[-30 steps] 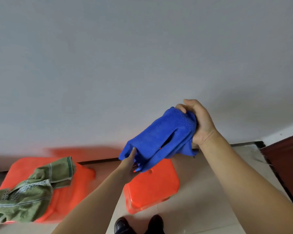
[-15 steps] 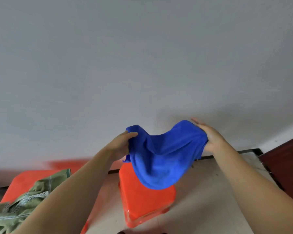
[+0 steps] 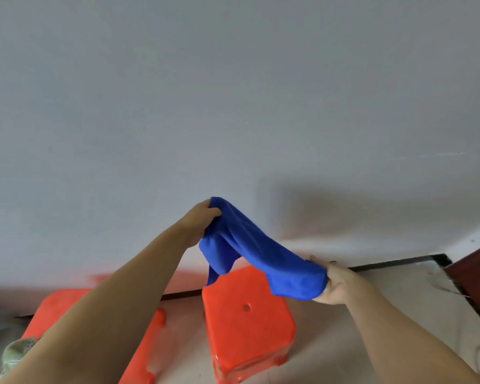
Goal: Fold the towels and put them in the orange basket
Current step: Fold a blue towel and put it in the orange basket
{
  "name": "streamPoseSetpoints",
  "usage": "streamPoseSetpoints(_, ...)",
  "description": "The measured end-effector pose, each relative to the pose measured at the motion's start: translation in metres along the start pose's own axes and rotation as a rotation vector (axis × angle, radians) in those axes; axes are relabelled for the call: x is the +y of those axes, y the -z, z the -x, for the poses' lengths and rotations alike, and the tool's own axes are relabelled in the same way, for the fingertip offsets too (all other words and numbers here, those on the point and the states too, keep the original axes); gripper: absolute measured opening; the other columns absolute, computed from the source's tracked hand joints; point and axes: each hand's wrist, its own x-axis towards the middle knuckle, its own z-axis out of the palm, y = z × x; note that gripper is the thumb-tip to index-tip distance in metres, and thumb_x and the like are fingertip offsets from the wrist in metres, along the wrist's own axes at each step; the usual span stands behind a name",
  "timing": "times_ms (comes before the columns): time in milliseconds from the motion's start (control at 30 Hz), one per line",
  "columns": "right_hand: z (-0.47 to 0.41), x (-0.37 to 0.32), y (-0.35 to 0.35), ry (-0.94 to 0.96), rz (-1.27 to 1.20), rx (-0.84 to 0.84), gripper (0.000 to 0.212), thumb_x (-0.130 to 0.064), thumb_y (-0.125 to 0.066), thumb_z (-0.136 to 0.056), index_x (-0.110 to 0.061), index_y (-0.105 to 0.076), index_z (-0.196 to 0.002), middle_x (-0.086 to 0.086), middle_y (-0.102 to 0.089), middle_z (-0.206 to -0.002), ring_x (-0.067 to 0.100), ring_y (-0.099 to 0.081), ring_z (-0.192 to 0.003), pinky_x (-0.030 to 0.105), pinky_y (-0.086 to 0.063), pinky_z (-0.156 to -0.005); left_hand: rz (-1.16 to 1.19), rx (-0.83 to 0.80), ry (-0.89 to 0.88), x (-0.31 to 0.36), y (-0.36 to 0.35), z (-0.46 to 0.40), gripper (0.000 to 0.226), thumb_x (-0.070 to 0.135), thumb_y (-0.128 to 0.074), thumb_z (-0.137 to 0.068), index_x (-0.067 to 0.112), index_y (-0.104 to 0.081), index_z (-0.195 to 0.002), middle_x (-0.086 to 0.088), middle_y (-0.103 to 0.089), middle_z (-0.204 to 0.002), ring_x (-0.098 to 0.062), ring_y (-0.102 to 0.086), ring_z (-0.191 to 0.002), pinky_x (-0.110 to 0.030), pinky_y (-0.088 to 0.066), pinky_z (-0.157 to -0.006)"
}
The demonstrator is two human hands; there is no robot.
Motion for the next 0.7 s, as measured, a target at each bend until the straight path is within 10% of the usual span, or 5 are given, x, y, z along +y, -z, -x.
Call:
streamPoseSetpoints(67,0.005,-0.003,-0.011,-0.012,0.131,-0.001,0.022,-0.010,-0.044,-0.097,0.005,-0.060,-0.096,0.021,-0.069,-0.059,0.031,-0.067,-0.068,0.037,-0.057,-0.049,0.052,0.114,0.059,-0.006,0.005,-0.004,0.030,0.004,-0.039,-0.089,0.004,-0.058,-0.113,-0.015,-0.063,-0.103,-0.024,-0.059,-0.088,-0.034,-0.050,-0.076)
streamPoseSetpoints(300,-0.005,-0.048,-0.019,0.241,0.178,0.055,0.029,-0.037,-0.065,-0.088,-0.008,-0.066,-0.089,0.011,-0.067,-0.090,0.029,-0.062,-0.082,0.038,-0.050,-0.067,0.512,0.312,0.353,-0.032,0.034,-0.004,0.004,0.013,-0.054,-0.087,0.009,-0.055,-0.087,-0.007,-0.056,-0.079,-0.023,-0.054,-0.070,-0.034,-0.046,-0.066)
streamPoseSetpoints(433,0.003,-0.064,-0.018,0.105,0.444,-0.035,0.027,-0.028,-0.079,-0.072,-0.008,-0.064,-0.080,0.010,-0.063,-0.071,0.025,-0.060,-0.065,0.030,-0.049,-0.057,0.598,0.286,0.394,-0.039,0.044,-0.007,0.014,0.004,-0.044,-0.092,0.007,-0.058,-0.092,-0.008,-0.054,-0.082,-0.021,-0.051,-0.068,-0.034,-0.048,-0.066)
streamPoseSetpoints(567,-0.007,-0.059,-0.017,0.100,1.057,0.221,0.018,-0.014,-0.059,-0.087,-0.004,-0.059,-0.071,0.010,-0.061,-0.057,0.022,-0.059,-0.051,0.023,-0.046,-0.048,0.664,0.258,0.333,-0.040,0.050,-0.009,0.028,0.000,-0.044,-0.093,0.011,-0.062,-0.110,-0.009,-0.052,-0.099,-0.021,-0.053,-0.077,-0.034,-0.047,-0.096)
streamPoseSetpoints(700,-0.022,-0.065,-0.015,0.330,1.069,0.397,0.022,-0.007,-0.050,-0.086,-0.003,-0.049,-0.064,0.013,-0.046,-0.058,0.025,-0.045,-0.054,0.029,-0.038,-0.052,0.669,0.274,0.462,-0.038,0.052,-0.008,0.012,0.009,-0.053,-0.091,0.004,-0.054,-0.080,-0.008,-0.049,-0.075,-0.023,-0.049,-0.065,-0.035,-0.048,-0.071)
